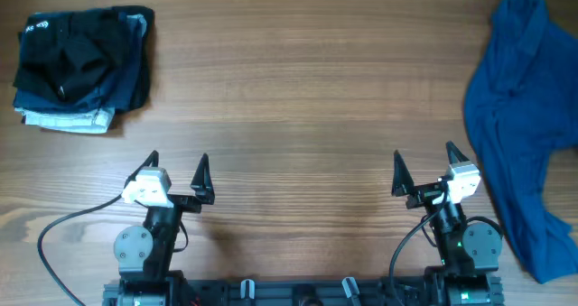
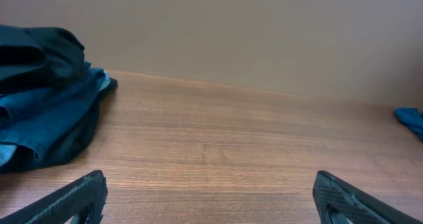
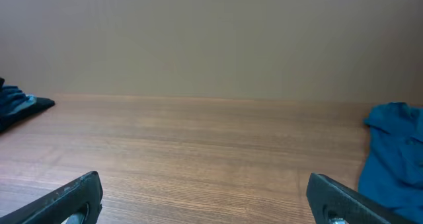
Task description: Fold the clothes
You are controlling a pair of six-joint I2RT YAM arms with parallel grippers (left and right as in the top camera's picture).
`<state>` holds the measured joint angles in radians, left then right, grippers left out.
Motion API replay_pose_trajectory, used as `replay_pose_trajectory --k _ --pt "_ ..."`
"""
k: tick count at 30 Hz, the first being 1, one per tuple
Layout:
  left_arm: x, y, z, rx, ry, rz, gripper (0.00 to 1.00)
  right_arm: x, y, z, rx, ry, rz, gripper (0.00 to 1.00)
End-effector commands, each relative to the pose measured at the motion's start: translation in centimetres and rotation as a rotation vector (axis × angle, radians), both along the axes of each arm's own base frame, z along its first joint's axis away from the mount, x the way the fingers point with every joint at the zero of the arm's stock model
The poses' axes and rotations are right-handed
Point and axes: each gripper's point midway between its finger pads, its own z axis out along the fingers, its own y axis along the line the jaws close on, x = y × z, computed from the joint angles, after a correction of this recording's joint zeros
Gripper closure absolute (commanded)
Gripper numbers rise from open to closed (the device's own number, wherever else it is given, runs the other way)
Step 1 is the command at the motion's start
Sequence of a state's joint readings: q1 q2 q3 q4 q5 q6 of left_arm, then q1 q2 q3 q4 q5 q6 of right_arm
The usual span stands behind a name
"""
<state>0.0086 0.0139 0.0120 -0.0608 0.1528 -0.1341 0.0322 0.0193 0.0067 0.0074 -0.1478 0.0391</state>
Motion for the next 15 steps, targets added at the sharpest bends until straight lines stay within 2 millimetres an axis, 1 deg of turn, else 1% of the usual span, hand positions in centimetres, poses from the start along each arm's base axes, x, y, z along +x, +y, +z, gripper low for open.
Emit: replay_pose_trajectory --k 1,15 --pt "0.03 0.4 -0.22 -0.008 0.003 0.021 0.0 -0.04 -0.24 0.33 -0.01 -0.018 -0.016 0.0" --pt "0.03 0.4 -0.22 -0.008 0.003 0.021 0.0 0.0 -0.24 0.18 -0.01 -0.011 -0.016 0.0"
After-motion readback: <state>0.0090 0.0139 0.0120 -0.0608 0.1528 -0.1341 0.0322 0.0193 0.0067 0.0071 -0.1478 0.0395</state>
